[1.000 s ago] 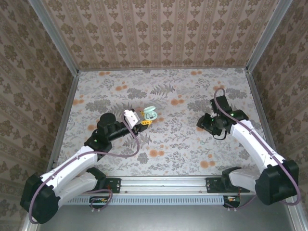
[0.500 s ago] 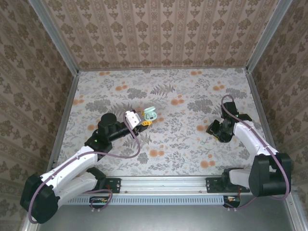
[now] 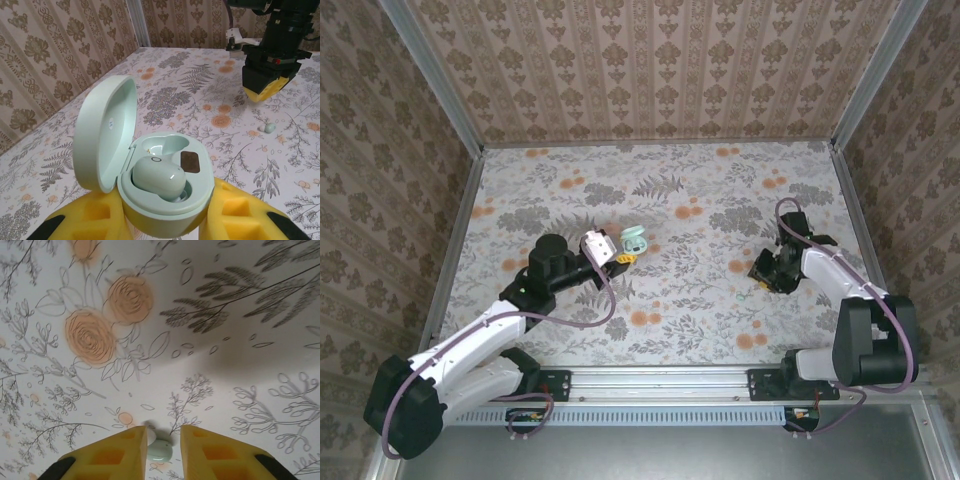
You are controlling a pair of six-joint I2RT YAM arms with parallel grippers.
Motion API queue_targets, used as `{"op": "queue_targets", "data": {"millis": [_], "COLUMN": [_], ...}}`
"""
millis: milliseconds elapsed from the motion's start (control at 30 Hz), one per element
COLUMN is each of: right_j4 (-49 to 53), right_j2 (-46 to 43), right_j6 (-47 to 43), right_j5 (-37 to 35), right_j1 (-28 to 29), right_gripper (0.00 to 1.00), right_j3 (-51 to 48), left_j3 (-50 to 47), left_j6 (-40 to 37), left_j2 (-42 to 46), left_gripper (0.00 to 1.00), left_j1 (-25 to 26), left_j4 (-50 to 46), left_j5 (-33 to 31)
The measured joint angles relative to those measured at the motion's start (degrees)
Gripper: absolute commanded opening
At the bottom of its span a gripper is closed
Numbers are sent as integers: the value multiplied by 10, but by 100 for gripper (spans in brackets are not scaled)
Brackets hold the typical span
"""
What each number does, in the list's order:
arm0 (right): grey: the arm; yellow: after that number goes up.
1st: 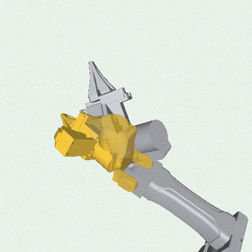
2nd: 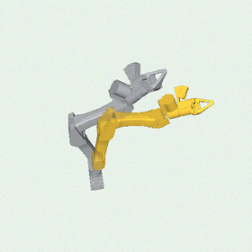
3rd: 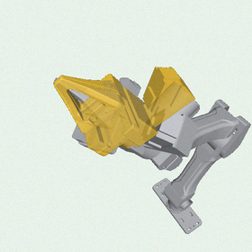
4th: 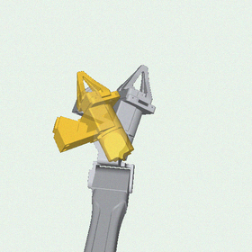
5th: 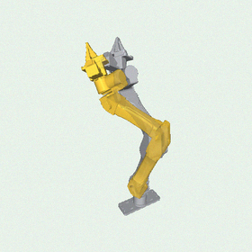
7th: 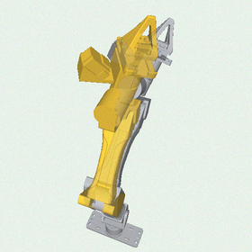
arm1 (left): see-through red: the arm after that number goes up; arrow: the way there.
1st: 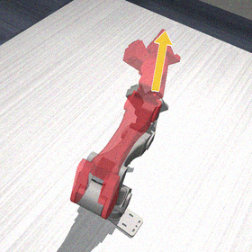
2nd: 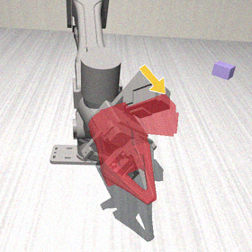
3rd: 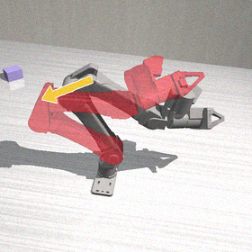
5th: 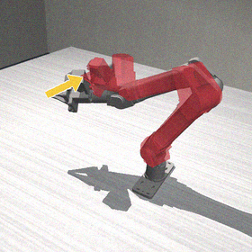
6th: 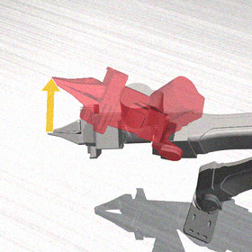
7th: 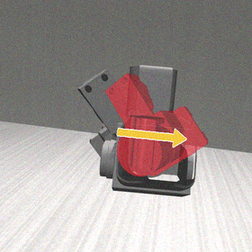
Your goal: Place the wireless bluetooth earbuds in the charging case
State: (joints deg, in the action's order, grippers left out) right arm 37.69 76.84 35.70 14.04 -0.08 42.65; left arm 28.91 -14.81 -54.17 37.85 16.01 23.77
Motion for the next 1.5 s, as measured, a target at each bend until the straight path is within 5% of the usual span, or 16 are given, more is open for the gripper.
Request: {"op": "queue_targets", "data": {"millis": [567,800,1100,1500], "right_j4": [-5,-23,74,45], "right_j2": [-67,0,113,151], "right_j6": [102,95,53,-26], "right_j5": [9,-1,-8,-68], "right_j1": [134,134,129,59], "right_gripper": [14,12,11,11], "right_j3": [-93,-84,17,97], "left_j3": [4,5,5,5], "left_j6": [2,2,2,2], "left_j2": [-36,-25,2,28], "left_gripper": [0,0,0,0], "left_j1": [0,0,0,0], "left_j4": [6,0,-8,-18], "left_j5": [11,13,8,-7]}}
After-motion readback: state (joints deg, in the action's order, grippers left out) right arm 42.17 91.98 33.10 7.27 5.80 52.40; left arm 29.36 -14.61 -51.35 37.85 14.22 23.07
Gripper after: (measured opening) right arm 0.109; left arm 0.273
